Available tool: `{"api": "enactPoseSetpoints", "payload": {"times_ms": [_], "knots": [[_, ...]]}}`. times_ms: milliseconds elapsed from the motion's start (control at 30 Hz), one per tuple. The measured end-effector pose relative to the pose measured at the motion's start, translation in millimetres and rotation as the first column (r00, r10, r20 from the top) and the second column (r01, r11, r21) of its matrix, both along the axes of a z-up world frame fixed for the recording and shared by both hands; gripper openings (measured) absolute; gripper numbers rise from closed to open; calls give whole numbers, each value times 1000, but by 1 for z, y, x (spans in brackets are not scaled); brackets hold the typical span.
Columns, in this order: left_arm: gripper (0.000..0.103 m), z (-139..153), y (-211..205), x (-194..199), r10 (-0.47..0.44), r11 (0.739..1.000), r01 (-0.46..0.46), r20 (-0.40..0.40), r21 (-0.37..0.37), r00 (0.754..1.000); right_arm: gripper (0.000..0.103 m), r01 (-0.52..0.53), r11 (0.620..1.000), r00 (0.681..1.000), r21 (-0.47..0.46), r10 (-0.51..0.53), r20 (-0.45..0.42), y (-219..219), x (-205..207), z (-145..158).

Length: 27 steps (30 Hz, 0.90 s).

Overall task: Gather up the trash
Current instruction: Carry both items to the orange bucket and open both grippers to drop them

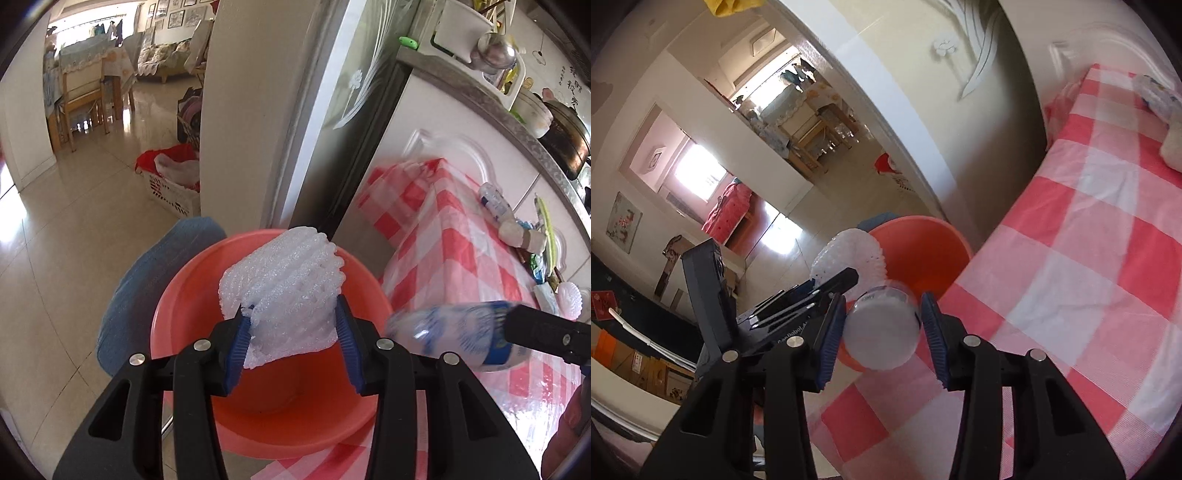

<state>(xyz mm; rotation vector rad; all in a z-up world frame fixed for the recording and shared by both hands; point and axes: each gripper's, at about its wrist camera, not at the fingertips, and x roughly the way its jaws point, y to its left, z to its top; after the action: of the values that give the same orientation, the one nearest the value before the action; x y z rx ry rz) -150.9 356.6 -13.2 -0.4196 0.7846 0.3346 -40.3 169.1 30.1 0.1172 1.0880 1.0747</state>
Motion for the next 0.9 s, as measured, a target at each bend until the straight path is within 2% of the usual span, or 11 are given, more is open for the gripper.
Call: {"api": "enactPoseSetpoints", "payload": {"times_ms": [133,233,333,400,433,500,567,700,800,900], "knots": [[49,-16,4,2,2,1000,-2,-34,-21,999,43,-23,999,1000,-28,23,-15,25,2,-12],[51,-28,8,4,-4,999,2,-61,-37,998,43,-15,999,1000,-41,14,-26,28,0,-21],[57,-36,11,3,1,999,-4,-79,-48,997,43,-3,999,1000,-43,2,-13,22,-3,-22],[69,-39,12,3,9,999,-13,-87,-48,996,44,14,1000,1000,-28,-14,-13,17,-5,-20],[73,-40,14,3,16,999,-21,-92,-47,996,47,24,999,1000,-26,-24,-3,13,-5,-19],[80,-41,16,2,19,998,-25,-96,-55,995,70,59,998,997,-38,-58,42,3,-9,-14],[89,-41,17,1,25,998,-30,-103,-49,994,70,70,997,996,-21,-69,52,-3,-10,-10],[90,-38,21,-3,50,998,-54,-106,-29,993,71,108,994,990,2,-108,87,-17,-14,-5],[90,-27,21,-11,59,998,-61,-52,-29,997,75,117,993,984,9,-117,132,-26,-19,0],[90,-13,15,-15,52,999,-52,-2,5,999,78,132,991,977,15,-133,165,-33,-16,2]]}}
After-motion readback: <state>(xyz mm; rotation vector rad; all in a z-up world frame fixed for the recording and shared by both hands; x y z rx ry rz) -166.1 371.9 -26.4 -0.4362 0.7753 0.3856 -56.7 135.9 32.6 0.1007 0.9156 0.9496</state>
